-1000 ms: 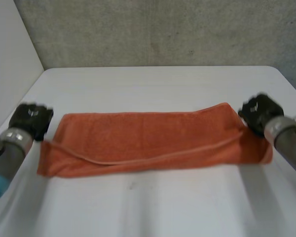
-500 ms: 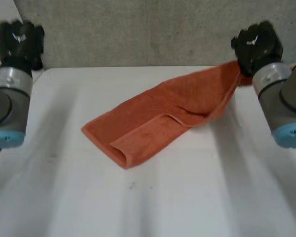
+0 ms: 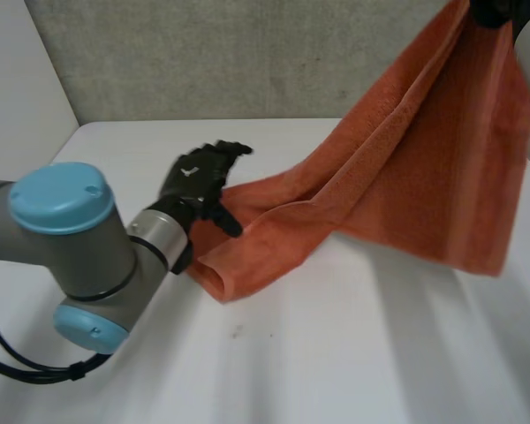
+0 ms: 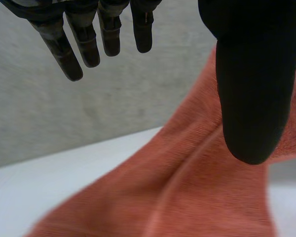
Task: Fold the laundry
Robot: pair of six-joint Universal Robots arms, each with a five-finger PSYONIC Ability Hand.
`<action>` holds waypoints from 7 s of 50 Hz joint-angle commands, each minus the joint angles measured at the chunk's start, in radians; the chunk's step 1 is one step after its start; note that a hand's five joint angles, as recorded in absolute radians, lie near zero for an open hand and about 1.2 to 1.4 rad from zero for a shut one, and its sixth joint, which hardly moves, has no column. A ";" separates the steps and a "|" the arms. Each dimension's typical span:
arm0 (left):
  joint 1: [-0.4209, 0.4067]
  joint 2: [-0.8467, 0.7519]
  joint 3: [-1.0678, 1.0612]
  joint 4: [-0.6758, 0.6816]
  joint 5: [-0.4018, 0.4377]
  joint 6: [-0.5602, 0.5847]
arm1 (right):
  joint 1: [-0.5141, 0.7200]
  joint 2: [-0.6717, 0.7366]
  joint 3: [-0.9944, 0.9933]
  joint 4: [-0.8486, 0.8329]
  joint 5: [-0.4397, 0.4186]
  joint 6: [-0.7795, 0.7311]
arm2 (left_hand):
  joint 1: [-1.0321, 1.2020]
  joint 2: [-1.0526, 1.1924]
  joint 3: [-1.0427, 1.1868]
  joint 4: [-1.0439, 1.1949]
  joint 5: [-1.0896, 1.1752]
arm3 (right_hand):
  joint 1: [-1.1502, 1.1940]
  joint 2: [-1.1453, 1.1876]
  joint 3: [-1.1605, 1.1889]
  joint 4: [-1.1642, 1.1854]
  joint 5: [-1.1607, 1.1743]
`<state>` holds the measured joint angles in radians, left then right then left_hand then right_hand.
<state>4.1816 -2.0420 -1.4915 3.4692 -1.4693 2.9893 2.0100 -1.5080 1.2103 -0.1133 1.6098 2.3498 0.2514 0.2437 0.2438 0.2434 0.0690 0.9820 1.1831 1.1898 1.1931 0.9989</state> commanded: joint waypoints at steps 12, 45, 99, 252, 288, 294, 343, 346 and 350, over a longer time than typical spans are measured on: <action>-0.090 -0.159 0.113 -0.028 0.152 -0.188 | 0.093 -0.127 -0.015 0.060 0.044 -0.006 | 0.381 0.389 0.389 0.389 0.389 | 0.414 0.213 0.207 0.203 0.223; -0.023 -0.049 -0.093 -0.030 -0.008 -0.173 | 0.092 -0.120 0.065 0.093 0.094 -0.006 | 0.182 0.190 0.190 0.190 0.190 | 0.414 0.213 0.207 0.203 0.223; 0.146 0.287 -0.180 -0.027 -0.148 0.084 | -0.071 -0.087 0.258 0.176 0.094 -0.015 | 1.145 1.153 1.152 1.153 1.153 | 0.414 0.213 0.207 0.203 0.223; 0.298 0.059 -0.365 0.015 -0.144 0.249 | -0.507 0.265 0.660 -0.163 -0.383 0.471 | 0.317 0.325 0.325 0.325 0.325 | 0.414 0.213 0.207 0.203 0.223; 0.331 0.103 -0.366 0.174 -0.247 0.238 | -0.505 0.198 0.663 -0.129 -0.369 0.431 | 1.145 1.153 1.152 1.153 1.153 | 0.414 0.213 0.207 0.203 0.223; 0.339 0.218 -0.452 0.145 -0.246 0.304 | -0.502 0.138 0.663 -0.054 -0.367 0.335 | 1.145 1.153 1.152 1.153 1.153 | 0.414 0.213 0.207 0.203 0.223; 0.324 -0.363 0.244 0.126 -0.082 0.810 | -0.278 0.681 -0.012 -0.077 -0.070 0.144 | 1.145 1.153 1.152 1.153 1.153 | 0.414 0.213 0.207 0.203 0.223; 0.324 -0.417 0.310 0.128 -0.072 0.812 | -0.269 0.748 -0.084 -0.094 -0.064 0.143 | 1.145 1.153 1.152 1.153 1.153 | 0.414 0.213 0.207 0.203 0.223; 0.322 -0.454 0.349 0.130 -0.066 0.812 | -0.260 0.842 -0.184 -0.085 -0.054 0.141 | 1.145 1.153 1.152 1.153 1.153 | 0.414 0.213 0.207 0.203 0.223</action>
<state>4.5049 -2.4398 -1.2065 3.6009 -1.5456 3.8022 1.7384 -0.7820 1.1501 -0.1991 1.5439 2.4962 1.2110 1.2180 1.2162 1.2167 1.0386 0.9829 1.1853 1.1886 1.1941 0.9926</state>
